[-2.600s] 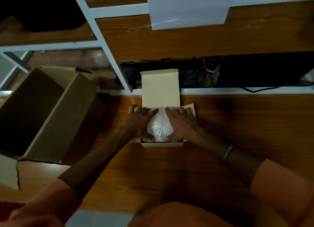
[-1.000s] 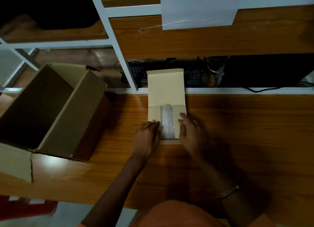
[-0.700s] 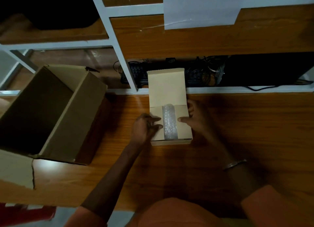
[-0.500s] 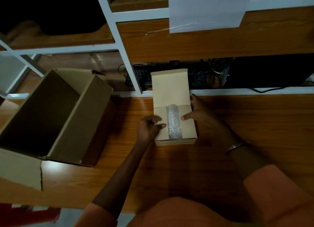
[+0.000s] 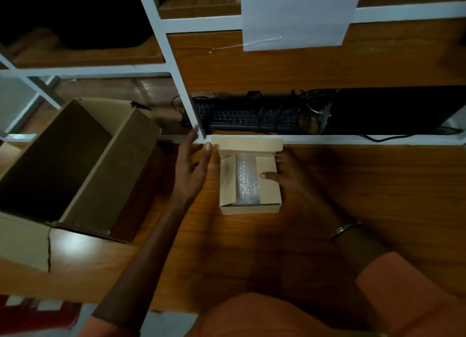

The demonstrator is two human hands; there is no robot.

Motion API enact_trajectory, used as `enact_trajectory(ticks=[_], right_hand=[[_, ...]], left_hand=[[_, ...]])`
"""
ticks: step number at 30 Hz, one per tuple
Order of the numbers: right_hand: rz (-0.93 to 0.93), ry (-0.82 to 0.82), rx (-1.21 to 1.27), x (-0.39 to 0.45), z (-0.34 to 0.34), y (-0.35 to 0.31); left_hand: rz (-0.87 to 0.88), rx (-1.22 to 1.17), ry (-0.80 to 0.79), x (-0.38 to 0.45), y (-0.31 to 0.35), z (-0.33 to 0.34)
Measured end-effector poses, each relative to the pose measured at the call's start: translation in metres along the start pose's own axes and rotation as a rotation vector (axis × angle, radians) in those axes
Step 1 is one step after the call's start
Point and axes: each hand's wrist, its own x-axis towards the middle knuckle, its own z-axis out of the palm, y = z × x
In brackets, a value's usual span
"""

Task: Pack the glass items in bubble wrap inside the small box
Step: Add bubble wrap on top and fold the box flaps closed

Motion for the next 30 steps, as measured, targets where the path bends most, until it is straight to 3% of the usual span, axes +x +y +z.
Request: enact_trajectory(ticks=[4, 7, 11, 12, 16, 26, 30], right_hand=[[-0.069, 0.010, -0.062, -0.007, -0.005, 0.001], [-0.096, 0.005, -0.132, -0.008, -0.012, 0.001], [-0.129, -0.030, -0.250, -0.008, -0.024, -0.003], [-0.130, -0.037, -0.263, -0.009, -0.026, -0.003], [-0.104, -0.083, -0.229, -0.007, -0.031, -0.007], [-0.101, -0.191, -0.075, -0.011, -0.033, -0.010], [-0.146, -0.376, -0.309, -0.029, -0.042, -0.003]], left_hand=[[0.023, 0.124, -0.147, -0.016, 0.004, 0.009], [0.098, 0.326, -0.062, -0.027, -0.005, 0.016], [0.075, 0.110, 0.143, -0.023, 0.009, 0.027], [0.072, 0.096, 0.134, -0.015, 0.013, 0.028], [0.221, 0.373, -0.148, 0.014, 0.010, 0.026], [0.258, 0.624, -0.152, -0.034, -0.007, 0.021], [0.247, 0.678, -0.299, -0.059, -0.029, 0.027]])
